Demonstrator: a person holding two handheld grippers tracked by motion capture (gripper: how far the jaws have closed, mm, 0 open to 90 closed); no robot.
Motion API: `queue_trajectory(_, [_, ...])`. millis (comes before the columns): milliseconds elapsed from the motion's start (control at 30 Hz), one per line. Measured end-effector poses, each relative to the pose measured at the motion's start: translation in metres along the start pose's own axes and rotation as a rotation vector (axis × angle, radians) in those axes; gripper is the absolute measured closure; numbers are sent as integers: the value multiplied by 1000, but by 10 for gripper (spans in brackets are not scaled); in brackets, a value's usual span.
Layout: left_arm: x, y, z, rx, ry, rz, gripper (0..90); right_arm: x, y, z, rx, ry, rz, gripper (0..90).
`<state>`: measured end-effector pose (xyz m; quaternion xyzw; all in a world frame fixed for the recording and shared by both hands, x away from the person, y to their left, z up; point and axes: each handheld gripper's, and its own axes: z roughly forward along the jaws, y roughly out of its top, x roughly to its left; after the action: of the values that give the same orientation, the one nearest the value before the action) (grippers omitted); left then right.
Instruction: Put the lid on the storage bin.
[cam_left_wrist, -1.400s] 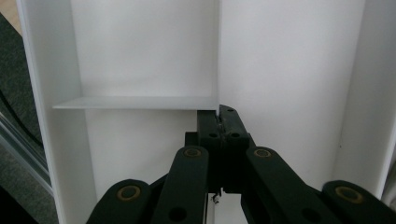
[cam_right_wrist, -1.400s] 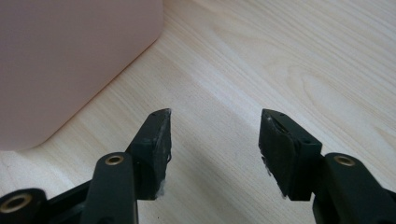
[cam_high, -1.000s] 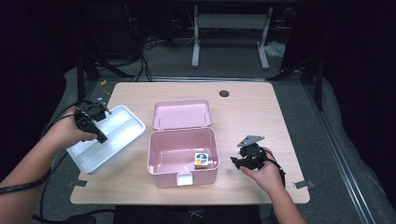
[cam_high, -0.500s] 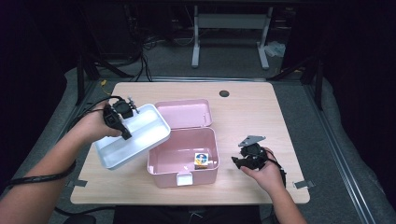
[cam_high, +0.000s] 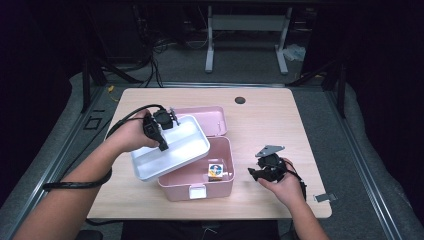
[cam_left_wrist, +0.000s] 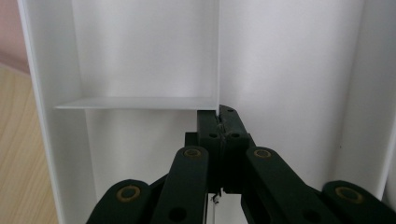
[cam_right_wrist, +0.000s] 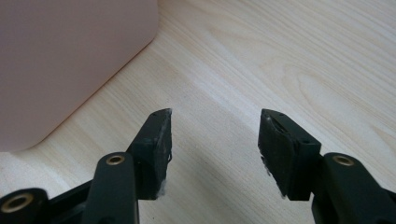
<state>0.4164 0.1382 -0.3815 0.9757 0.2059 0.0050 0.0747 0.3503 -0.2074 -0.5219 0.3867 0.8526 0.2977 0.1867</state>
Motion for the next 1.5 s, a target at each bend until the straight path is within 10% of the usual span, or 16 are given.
queue_trajectory(500, [-28, 42, 14, 54, 18, 132, 891, 0, -1, 0, 3, -1, 6, 442])
queue_trajectory(1067, [-52, 61, 21, 14, -23, 321, 892, -1, -2, 1, 4, 3, 6, 443])
queue_trajectory(1500, [-50, 60, 38, 46, -7, 386, 890, -1, -2, 1, 7, 6, 11, 442])
